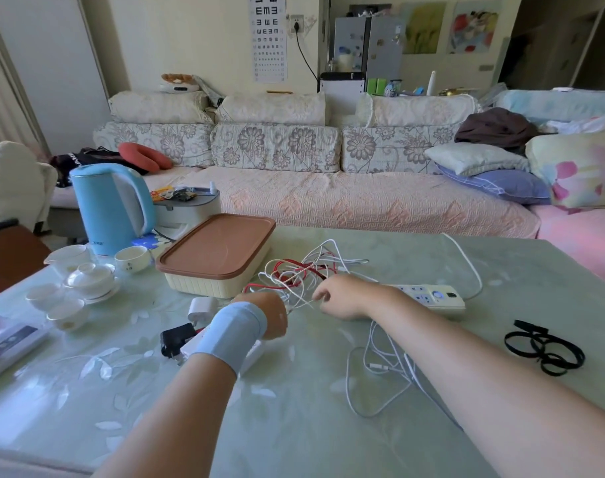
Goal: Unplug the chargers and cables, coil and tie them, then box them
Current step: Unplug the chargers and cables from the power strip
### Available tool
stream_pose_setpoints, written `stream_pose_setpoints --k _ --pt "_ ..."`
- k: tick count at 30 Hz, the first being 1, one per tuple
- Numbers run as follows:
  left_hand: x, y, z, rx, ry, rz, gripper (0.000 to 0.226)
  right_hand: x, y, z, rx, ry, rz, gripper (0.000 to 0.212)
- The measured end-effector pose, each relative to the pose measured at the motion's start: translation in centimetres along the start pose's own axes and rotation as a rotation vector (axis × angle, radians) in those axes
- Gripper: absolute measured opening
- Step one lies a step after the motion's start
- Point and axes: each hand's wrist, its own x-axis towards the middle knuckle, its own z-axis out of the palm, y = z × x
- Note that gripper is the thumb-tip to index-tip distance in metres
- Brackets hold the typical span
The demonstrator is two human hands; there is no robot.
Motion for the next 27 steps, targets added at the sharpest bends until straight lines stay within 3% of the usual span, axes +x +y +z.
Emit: stream_pose_setpoints --k 2,6,10,14,17,19,21,24,27 --pt "0.4 0.3 -0.5 -0.051 0.135 -0.021 0.031 -0.5 0.1 0.1 0.020 0.039 -0.022 0.036" --pt "0.3 3.3 -2.3 -0.388 0.414 0.087 0.026 -3.5 1.5 -1.7 0.224 0.317 -0.034 0.032" --pt "-0.1 8.2 -3.3 -0.589 0.564 0.226 0.027 -7.7 5.6 -1.8 0.320 0.437 0.133 0.027" --pt "-0.2 13.0 -3.5 -0.547 0.434 0.364 0.042 -10.9 10.6 1.0 0.183 0.129 0.392 0.061" --pt "0.1 16.1 -2.7 -0.360 0.196 0.384 0.057 -12.4 11.7 2.9 0.118 -0.036 0.362 0.040" --pt "0.8 17.1 -2.4 -0.189 0.073 0.309 0.056 -13.2 11.5 3.1 0.150 -0.009 0.313 0.019" --pt "0.8 17.5 -3.2 -0.040 0.009 0.223 0.048 -14.0 11.3 2.9 0.182 0.001 0.253 0.019" --pt "-0.1 18.9 -4.6 -0.022 0.101 0.279 0.037 -15.3 12.3 2.8 0.282 -0.020 0.203 0.024" --pt "-0.6 21.0 -5.3 -0.036 0.279 0.312 0.033 -17.2 14.4 2.0 0.346 0.121 0.279 0.037"
